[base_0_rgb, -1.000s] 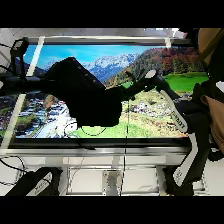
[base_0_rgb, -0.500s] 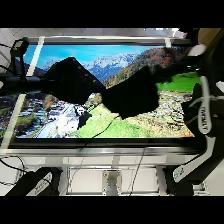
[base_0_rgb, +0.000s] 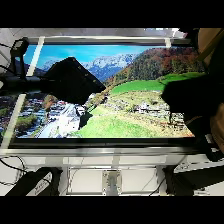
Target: Fold the clothes and pants, and hang the long-sleeved shirts on hangers.
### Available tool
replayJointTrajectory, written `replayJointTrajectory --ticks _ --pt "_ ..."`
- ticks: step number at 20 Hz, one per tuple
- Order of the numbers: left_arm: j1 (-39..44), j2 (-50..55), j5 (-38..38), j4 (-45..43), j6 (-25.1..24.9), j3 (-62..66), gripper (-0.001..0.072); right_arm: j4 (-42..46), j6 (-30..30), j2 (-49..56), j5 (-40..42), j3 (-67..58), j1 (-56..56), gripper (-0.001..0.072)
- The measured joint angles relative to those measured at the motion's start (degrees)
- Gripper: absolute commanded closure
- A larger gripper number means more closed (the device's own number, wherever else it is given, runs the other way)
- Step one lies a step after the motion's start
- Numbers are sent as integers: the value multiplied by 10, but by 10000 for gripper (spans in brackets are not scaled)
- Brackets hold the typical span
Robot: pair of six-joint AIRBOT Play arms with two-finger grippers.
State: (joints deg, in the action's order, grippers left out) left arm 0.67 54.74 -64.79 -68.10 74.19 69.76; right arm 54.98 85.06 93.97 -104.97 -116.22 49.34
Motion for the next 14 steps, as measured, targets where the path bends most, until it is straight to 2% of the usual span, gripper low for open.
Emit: replayJointTrajectory --ticks 6,11,12,13,14 --pt "0 0 0 18 0 0 687 43 0 -64 -4 2 219 707" --pt "0 0 0 21 0 0 686 69 3 -90 -4 58 293 705" --pt "0 0 0 21 0 0 687 70 3 -92 -3 76 293 682" --pt "0 0 0 21 0 0 687 73 6 -93 -3 94 288 540" --pt "0 0 0 22 0 0 686 75 9 -94 -3 108 282 444"
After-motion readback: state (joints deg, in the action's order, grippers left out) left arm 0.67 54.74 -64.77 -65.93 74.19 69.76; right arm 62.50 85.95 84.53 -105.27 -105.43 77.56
